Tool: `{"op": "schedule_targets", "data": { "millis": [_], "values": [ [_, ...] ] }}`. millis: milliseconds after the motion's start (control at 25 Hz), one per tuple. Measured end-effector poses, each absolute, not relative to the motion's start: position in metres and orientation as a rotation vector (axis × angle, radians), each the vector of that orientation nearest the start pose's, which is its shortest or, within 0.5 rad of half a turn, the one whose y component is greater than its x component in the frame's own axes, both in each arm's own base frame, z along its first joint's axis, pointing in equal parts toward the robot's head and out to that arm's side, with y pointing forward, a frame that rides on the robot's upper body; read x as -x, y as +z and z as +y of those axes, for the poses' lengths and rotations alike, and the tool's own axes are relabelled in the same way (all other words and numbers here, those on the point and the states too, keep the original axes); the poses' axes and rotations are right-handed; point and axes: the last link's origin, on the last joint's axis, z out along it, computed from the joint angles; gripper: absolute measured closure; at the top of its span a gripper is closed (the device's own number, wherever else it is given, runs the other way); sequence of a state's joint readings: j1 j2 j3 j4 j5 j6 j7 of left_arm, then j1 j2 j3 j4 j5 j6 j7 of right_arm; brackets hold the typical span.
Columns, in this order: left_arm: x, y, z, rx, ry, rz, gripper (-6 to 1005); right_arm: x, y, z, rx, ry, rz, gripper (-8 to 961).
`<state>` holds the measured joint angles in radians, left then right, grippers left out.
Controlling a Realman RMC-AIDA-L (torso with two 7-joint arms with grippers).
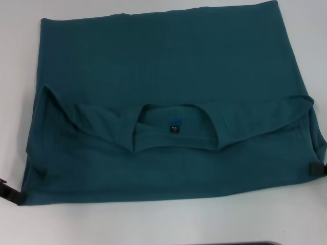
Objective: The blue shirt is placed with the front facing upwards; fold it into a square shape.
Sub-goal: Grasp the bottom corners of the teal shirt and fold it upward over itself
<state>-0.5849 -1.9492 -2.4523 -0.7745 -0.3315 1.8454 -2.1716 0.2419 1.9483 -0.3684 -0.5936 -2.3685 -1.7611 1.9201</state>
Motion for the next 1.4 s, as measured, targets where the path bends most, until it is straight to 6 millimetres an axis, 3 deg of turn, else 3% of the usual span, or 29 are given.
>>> {"op": "schedule_targets", "data": {
  "millis": [520,840,1120,1400],
  "values": [
    [0.34,0.061,0.265,2.629,0.411,-1.781,969,-0.396,0.051,0.174,2.213,0.614,1.9,923],
    [0.341,0.064,0.26,2.656,0.291,-1.766,968,-0.396,0.051,0.172,2.214,0.626,1.897,922],
    [0.326,0.072,0.273,2.717,0.022,-1.647,969,-0.392,0.062,0.187,2.196,0.702,1.832,922],
    [0.309,0.094,0.303,2.646,-0.225,-1.47,969,-0.375,0.07,0.226,2.24,0.745,1.746,923]
  ]
}}
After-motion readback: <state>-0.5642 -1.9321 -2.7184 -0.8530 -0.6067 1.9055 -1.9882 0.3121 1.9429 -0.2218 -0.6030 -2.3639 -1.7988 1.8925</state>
